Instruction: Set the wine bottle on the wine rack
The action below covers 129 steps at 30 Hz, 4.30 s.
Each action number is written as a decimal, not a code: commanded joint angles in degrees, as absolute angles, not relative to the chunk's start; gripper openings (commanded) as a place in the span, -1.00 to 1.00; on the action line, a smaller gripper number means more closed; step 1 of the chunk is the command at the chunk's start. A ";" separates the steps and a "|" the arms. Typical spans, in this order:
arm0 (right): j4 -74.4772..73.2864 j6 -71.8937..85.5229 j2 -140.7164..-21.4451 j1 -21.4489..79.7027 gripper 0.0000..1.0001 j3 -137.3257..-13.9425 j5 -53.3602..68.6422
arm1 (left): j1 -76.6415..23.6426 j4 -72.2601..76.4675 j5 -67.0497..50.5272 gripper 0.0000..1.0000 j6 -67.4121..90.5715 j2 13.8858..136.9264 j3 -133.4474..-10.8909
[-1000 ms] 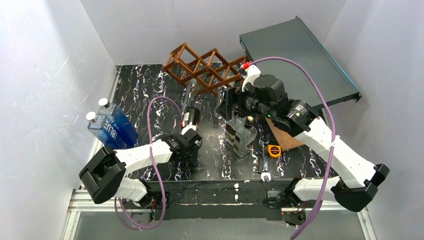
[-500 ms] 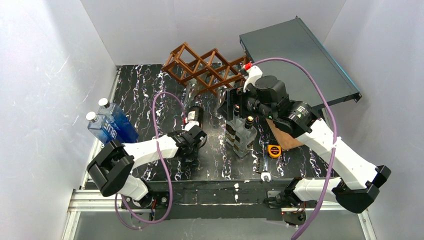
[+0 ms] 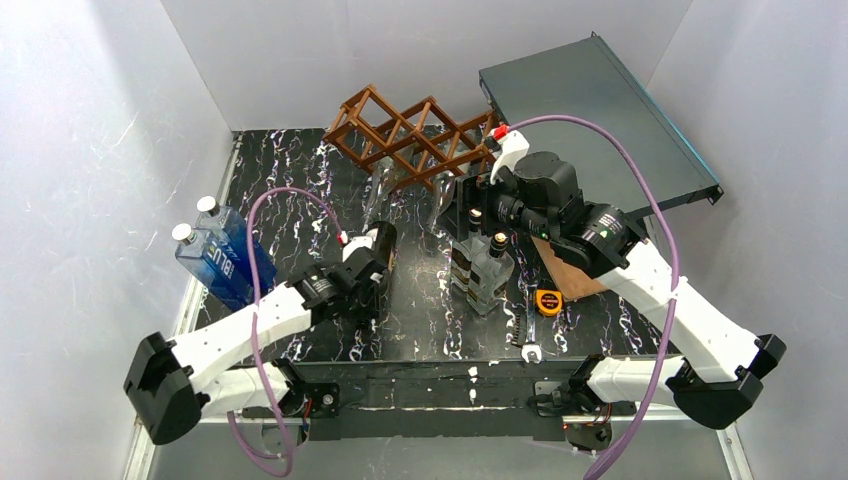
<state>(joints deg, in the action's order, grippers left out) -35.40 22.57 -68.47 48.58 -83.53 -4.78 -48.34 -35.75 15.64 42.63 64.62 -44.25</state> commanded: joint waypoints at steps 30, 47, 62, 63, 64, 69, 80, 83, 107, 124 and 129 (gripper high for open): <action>-34.63 21.95 -66.47 48.96 1.00 -88.32 -8.26 | -45.38 -47.94 17.84 -1.00 28.47 58.21 -79.65; -34.56 18.95 -66.03 48.96 1.00 -90.55 -15.93 | -33.49 -41.99 12.14 -1.00 15.35 72.77 -94.24; -31.78 12.32 -69.18 48.87 1.00 -92.58 -24.07 | -26.64 -37.15 9.81 -1.00 11.50 88.36 -105.79; -32.23 12.17 -69.43 48.87 1.00 -93.13 -24.45 | -25.98 -36.76 9.43 -1.00 11.18 89.44 -106.12; -32.68 12.13 -69.53 48.87 1.00 -93.50 -24.90 | -25.39 -36.54 9.19 -1.00 10.90 90.60 -106.62; -30.95 13.34 -66.36 48.87 1.00 -90.28 -26.56 | -22.10 -32.57 5.28 -1.00 10.81 94.53 -106.47; -31.77 10.19 -64.55 48.87 1.00 -90.82 -26.86 | -20.59 -27.62 0.35 -1.00 8.42 105.12 -108.14; -31.81 9.49 -63.71 48.87 1.00 -89.82 -27.20 | -20.58 -28.91 1.30 -1.00 7.13 105.49 -107.06; -38.63 12.13 -65.45 48.87 1.00 -92.40 -23.23 | -20.48 -45.99 0.48 0.97 7.80 97.76 -111.65; -54.86 17.05 -72.55 48.87 1.00 -101.03 -17.51 | -24.59 -44.21 -26.59 0.97 29.14 62.14 -74.90; -55.75 14.90 -75.32 48.87 0.78 -101.39 -15.92 | -29.18 -44.21 -22.85 0.97 32.76 54.69 -70.87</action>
<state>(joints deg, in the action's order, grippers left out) -54.22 17.04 -73.65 48.56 -99.18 -17.54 -26.57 -44.25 -22.31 28.45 61.23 -72.27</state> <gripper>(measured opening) 0.946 0.983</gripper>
